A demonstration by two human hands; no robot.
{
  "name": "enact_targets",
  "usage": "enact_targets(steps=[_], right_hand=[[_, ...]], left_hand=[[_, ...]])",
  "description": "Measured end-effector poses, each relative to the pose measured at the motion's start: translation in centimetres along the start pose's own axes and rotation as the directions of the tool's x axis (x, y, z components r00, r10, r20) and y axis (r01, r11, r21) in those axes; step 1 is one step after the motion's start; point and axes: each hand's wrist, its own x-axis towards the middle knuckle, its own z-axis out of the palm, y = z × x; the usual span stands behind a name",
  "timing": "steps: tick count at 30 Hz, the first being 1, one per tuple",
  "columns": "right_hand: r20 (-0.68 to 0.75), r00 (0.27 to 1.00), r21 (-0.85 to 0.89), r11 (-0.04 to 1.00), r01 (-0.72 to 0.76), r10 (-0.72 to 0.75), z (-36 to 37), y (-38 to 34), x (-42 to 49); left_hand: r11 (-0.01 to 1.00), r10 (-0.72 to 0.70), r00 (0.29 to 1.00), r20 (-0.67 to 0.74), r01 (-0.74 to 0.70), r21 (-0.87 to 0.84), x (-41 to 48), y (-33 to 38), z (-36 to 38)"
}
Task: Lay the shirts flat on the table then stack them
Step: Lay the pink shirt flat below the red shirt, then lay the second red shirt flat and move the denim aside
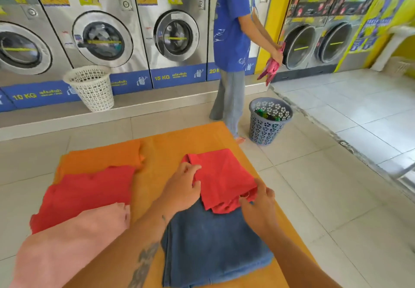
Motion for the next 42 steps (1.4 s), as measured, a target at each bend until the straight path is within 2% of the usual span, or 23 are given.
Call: enact_targets(steps=[3,8,11,16,21,23,26,28,31,36,39,40,42], right_hand=[[0.029,0.998,0.104,0.993,-0.061,0.058,0.4,0.4,1.8],[0.087,0.993,0.146,0.985,-0.089,0.077,1.6,1.6,4.7],[0.073,0.989,0.113,0.985,-0.133,0.126,2.7,2.2,6.1],[-0.006,1.000,0.097,0.995,-0.014,0.015,4.6,3.6,6.8],[-0.041,0.979,0.023,0.980,0.199,-0.198,5.0,4.2,6.8],[-0.017,0.972,-0.020,0.972,0.236,-0.236,4.5,3.9,6.8],[0.018,0.967,-0.107,0.962,0.253,-0.252,3.6,3.5,6.6],[0.032,0.973,-0.145,0.963,0.229,-0.227,3.2,3.2,6.6],[0.031,0.985,-0.093,0.981,0.171,-0.169,2.6,2.3,6.3],[0.047,0.988,-0.093,0.984,0.151,-0.147,2.3,0.3,5.3],[0.181,0.983,0.019,1.000,0.011,-0.014,1.8,-1.4,5.2],[0.236,0.972,0.037,0.999,0.009,-0.018,1.7,-1.9,5.0],[0.292,0.951,0.032,0.995,0.095,-0.101,1.7,-3.0,4.3]], left_hand=[[0.996,-0.029,0.997,0.073,0.023,0.086,4.7,0.7,0.4],[0.972,-0.124,0.976,0.177,0.083,0.222,11.5,0.9,1.5],[0.956,-0.163,0.965,0.204,0.103,0.275,14.4,0.3,3.1],[0.934,-0.207,0.942,0.265,0.109,0.340,17.0,-1.5,6.0],[0.885,-0.186,0.947,0.263,0.045,0.463,17.5,-2.1,7.0],[0.905,-0.174,0.930,0.323,0.022,0.424,17.6,-1.9,6.5],[0.961,-0.136,0.920,0.367,0.032,0.275,17.2,-1.5,5.3],[0.982,-0.098,0.931,0.352,0.033,0.185,16.6,-1.0,4.1],[0.996,-0.065,0.953,0.294,0.046,0.070,15.3,-0.3,1.9],[0.994,-0.088,0.969,0.231,0.099,-0.038,10.7,0.1,-2.4],[0.988,-0.125,0.972,0.200,0.141,-0.069,6.6,-0.3,-4.3],[0.986,-0.133,0.974,0.184,0.148,-0.070,5.1,-0.6,-4.6],[0.984,-0.145,0.979,0.143,0.158,-0.079,1.9,-1.4,-5.3]])
